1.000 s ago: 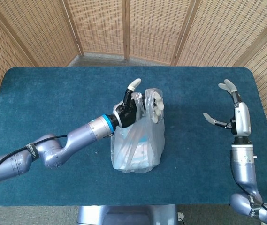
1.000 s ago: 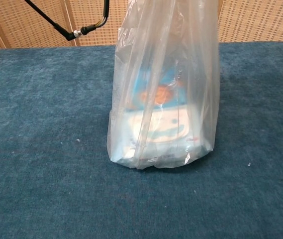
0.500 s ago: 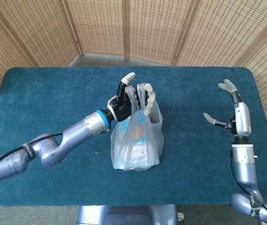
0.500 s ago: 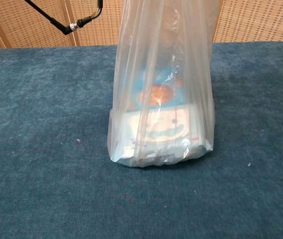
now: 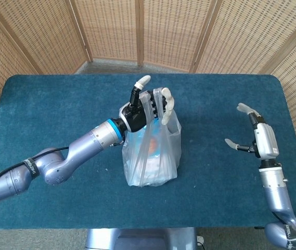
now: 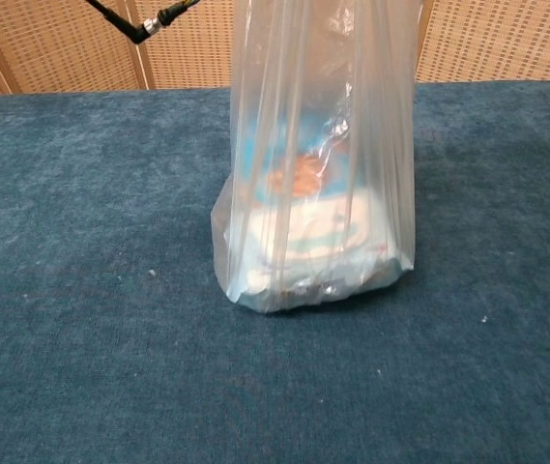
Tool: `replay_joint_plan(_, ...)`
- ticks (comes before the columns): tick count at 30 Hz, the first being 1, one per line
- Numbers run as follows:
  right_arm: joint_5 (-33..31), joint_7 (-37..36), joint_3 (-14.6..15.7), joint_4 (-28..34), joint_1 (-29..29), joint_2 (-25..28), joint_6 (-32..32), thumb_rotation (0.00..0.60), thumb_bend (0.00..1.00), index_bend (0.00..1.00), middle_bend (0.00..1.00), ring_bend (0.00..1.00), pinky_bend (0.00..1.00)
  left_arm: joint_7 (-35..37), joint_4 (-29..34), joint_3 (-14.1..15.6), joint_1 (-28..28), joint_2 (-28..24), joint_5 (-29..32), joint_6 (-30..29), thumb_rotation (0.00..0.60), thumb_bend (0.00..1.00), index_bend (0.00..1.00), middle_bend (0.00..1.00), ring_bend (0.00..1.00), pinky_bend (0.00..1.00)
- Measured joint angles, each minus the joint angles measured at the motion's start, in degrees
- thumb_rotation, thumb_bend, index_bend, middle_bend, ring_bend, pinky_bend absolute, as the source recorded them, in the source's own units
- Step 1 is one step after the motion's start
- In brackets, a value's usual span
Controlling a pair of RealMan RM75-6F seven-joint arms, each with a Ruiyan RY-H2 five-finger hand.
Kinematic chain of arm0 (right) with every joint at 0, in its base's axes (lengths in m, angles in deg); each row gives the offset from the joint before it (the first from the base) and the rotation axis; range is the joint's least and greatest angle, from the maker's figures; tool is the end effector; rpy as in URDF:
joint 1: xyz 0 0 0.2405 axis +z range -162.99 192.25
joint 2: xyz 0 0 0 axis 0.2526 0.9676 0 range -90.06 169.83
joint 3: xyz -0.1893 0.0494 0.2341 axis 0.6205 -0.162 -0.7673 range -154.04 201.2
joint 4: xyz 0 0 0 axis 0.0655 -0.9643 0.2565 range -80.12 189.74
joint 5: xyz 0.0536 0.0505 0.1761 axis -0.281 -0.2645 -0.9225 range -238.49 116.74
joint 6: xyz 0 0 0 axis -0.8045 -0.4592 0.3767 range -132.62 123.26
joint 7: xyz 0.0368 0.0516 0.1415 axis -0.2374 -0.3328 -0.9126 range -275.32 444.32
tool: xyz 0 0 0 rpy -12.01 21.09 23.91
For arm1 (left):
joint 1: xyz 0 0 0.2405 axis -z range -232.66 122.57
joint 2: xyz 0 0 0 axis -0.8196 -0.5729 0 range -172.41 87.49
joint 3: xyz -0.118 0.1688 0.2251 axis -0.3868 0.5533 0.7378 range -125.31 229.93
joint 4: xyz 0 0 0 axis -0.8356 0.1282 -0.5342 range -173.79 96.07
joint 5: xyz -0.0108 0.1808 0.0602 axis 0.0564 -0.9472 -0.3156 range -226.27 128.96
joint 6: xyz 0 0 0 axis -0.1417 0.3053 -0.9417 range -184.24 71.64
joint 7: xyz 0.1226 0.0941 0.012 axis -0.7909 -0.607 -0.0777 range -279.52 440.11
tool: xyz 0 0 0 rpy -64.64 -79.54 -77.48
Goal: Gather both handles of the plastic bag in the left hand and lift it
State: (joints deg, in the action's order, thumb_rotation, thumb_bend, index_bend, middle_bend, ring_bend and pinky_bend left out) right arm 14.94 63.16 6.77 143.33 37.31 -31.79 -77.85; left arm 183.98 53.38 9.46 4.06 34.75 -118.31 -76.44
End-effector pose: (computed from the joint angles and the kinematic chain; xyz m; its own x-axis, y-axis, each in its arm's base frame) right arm -0.2782 -0.3391 0.1759 -0.1188 0.0544 0.9914 -0.9797 -0.1686 -0.1082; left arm 0.0483 0.4368 0.1016 -0.7444 0.6151 -0.2598 0.1132 0.4997 0.8588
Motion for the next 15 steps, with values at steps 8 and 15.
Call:
replay_joint_plan(8, 2.2, 4.0, 3.2, -1.3, -0.8, 0.6, 0.5, 0.586, 0.15, 0.13, 0.20, 0.15, 0.13, -2.4, 0.5, -2.2, 0.4, -0.7, 2.7, 1.0, 0.000, 0.30, 0.53, 0.60, 0.59, 0.64)
replay_joint_plan(15, 4.1, 6.9, 6.2, -2.3, -2.0, 0.1, 0.1, 0.584, 0.15, 0.13, 0.20, 0.15, 0.13, -5.0, 1.0, -4.6, 0.9, -1.4, 5.9, 2.1, 0.000, 0.30, 0.54, 0.60, 0.59, 0.64)
